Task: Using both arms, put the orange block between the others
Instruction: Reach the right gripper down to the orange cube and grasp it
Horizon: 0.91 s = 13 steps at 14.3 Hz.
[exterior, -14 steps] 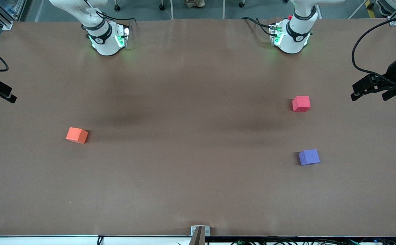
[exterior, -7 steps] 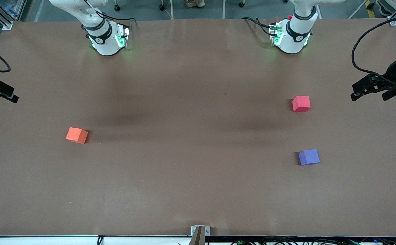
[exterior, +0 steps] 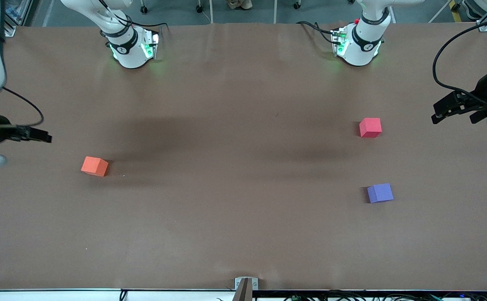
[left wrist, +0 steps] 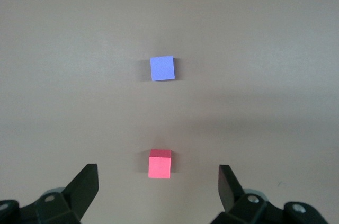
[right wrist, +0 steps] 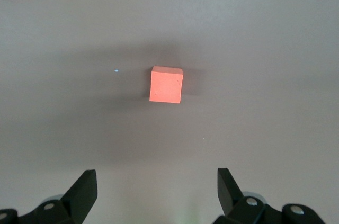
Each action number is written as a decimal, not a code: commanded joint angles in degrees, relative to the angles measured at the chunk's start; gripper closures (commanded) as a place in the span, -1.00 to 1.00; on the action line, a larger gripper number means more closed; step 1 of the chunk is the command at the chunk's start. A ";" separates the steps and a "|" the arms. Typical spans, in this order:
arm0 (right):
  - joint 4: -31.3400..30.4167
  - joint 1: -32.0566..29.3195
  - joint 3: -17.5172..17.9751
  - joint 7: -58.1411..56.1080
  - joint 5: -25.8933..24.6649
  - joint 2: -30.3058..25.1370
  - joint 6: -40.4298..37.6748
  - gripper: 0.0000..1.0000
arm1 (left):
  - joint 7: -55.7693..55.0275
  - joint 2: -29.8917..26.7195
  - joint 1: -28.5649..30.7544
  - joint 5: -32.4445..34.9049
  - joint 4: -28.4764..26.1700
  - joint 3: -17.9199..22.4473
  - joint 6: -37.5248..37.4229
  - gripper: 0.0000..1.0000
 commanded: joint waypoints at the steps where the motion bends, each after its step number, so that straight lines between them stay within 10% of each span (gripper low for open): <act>1: 0.49 -0.50 0.35 -0.90 -0.30 6.67 2.86 -1.00 | 0.56 0.36 0.13 0.66 1.08 -0.17 -0.42 -1.00; 13: -13.22 -1.12 0.53 -0.99 1.45 13.37 21.24 -1.00 | 0.47 0.10 0.04 0.57 1.08 -0.35 -0.42 -1.00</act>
